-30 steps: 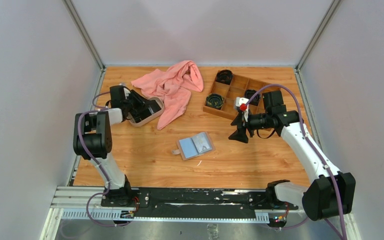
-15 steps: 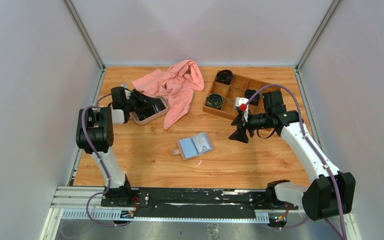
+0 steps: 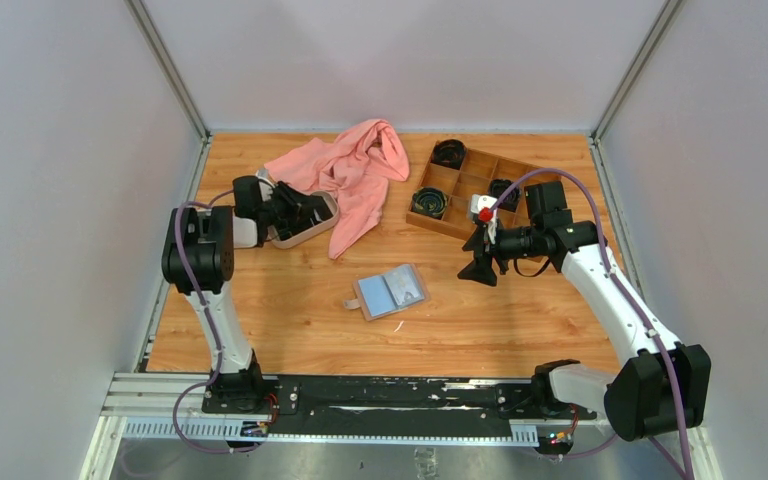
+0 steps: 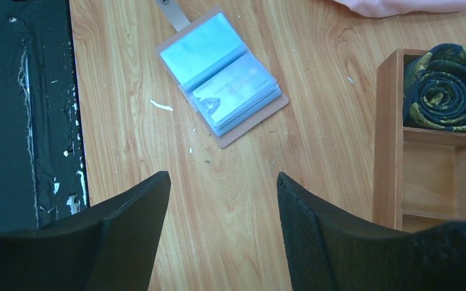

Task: Put the credit cards into the card holder
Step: Pick up the credit card from the storage box.

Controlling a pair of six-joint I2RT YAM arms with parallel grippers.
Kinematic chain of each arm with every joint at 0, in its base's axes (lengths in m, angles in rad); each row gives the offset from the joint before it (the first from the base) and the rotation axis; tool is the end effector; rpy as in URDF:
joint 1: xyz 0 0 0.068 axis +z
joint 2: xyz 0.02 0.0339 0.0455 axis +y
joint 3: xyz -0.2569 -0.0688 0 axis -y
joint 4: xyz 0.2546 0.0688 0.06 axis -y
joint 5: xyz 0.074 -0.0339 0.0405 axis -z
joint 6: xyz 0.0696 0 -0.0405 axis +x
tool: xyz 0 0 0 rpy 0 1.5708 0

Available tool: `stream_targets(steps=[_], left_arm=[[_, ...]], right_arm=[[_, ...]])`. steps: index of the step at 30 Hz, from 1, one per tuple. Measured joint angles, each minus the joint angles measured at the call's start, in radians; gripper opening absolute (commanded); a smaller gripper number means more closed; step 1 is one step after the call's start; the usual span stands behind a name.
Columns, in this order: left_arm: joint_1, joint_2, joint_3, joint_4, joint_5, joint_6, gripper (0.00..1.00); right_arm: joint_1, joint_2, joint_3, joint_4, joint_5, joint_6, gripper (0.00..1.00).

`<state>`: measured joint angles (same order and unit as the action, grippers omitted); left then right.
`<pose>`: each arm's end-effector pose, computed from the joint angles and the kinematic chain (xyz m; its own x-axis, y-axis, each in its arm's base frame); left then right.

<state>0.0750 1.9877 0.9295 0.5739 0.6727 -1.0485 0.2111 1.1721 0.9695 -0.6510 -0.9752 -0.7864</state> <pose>0.4169 -0.0122 0.0961 -0.6574 -0.7292 -0.1901 -0.1573 0.3795 -0.9117 0.2383 0.1100 0.2726 -0.0608 -0.4191 -0.9059 -0.9805 0.1952 -0.0245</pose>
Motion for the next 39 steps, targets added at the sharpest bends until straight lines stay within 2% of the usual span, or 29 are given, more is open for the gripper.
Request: stream_targets(steps=[12, 18, 22, 30, 33, 39], left_arm=[[-0.012, 0.02, 0.002, 0.001, -0.002, -0.003, 0.35], [-0.013, 0.02, 0.008, -0.016, -0.006, -0.01, 0.19], [-0.012, 0.02, 0.02, -0.056, -0.018, -0.008, 0.0], [-0.019, 0.008, 0.05, -0.161, -0.047, 0.048, 0.0], [-0.019, -0.021, 0.058, -0.215, -0.067, 0.091, 0.15], [-0.019, -0.059, 0.073, -0.278, -0.085, 0.155, 0.27]], right_arm=[[0.0, 0.004, 0.0, 0.0, 0.003, 0.0, 0.69], [0.0, 0.004, 0.0, -0.001, 0.004, -0.001, 0.69], [0.0, 0.004, 0.0, -0.001, 0.007, -0.002, 0.69], [0.0, 0.004, 0.0, -0.002, 0.008, -0.01, 0.69], [0.0, 0.004, 0.0, -0.003, 0.008, -0.013, 0.69], [0.0, 0.004, 0.0, -0.004, 0.009, -0.015, 0.69]])
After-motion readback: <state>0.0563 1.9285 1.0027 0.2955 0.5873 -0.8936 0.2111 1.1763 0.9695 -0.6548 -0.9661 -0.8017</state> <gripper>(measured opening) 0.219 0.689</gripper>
